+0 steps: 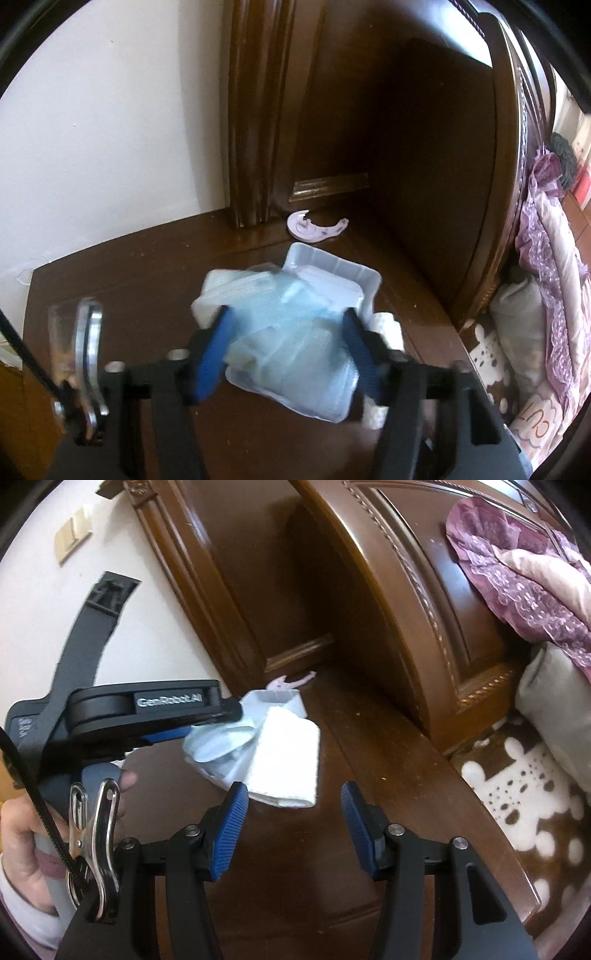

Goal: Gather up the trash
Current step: 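Grasp the blue face mask with the left tool, then grasp the white cloth with the right tool while the left tool holds the mask, then carry the blue mask and white cloth down over the red bucket with both tools, then open both tools to drop the blue mask and white cloth into the bucket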

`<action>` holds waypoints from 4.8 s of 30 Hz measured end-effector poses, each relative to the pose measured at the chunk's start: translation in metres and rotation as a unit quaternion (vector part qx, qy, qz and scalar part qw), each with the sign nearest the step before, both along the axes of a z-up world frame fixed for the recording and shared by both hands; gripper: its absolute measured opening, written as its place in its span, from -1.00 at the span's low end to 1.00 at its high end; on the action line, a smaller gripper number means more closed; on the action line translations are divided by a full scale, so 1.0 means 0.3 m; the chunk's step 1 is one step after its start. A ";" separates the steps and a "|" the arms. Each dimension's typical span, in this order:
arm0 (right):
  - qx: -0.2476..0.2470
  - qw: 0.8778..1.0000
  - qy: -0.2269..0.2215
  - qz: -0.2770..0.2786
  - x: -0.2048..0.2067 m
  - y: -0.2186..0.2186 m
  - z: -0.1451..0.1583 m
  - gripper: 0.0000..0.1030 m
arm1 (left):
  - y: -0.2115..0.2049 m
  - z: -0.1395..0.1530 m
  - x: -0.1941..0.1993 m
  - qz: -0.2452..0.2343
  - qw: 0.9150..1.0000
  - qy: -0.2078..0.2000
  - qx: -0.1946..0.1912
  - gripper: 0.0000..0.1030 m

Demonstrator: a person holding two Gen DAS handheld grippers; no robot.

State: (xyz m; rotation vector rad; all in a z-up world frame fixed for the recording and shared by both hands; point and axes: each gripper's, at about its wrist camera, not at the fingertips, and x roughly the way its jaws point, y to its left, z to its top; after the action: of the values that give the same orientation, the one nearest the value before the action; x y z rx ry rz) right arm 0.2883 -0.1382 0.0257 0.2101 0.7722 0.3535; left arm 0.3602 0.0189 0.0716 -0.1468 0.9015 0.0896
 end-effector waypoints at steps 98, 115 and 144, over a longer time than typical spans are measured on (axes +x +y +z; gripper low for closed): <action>-0.133 0.981 -0.092 -0.103 -0.602 -0.302 0.169 -0.83 | -0.069 0.026 -0.760 -0.091 0.986 -0.125 -0.068 -0.44; -0.100 0.988 -0.076 -0.093 -0.926 -0.311 0.124 -0.83 | -0.131 -0.041 -1.062 -0.132 0.986 -0.078 -0.064 -0.44; -0.080 0.995 0.037 -0.040 -1.011 -0.162 -0.260 -0.82 | -0.230 -0.434 -1.177 -0.184 0.982 0.021 -0.040 -0.49</action>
State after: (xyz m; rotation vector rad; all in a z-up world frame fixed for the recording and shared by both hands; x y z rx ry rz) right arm -0.0150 -0.1866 -0.0523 0.1031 0.8588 0.2069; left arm 0.0071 -0.0500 -0.0585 -0.0508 0.9615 -0.2892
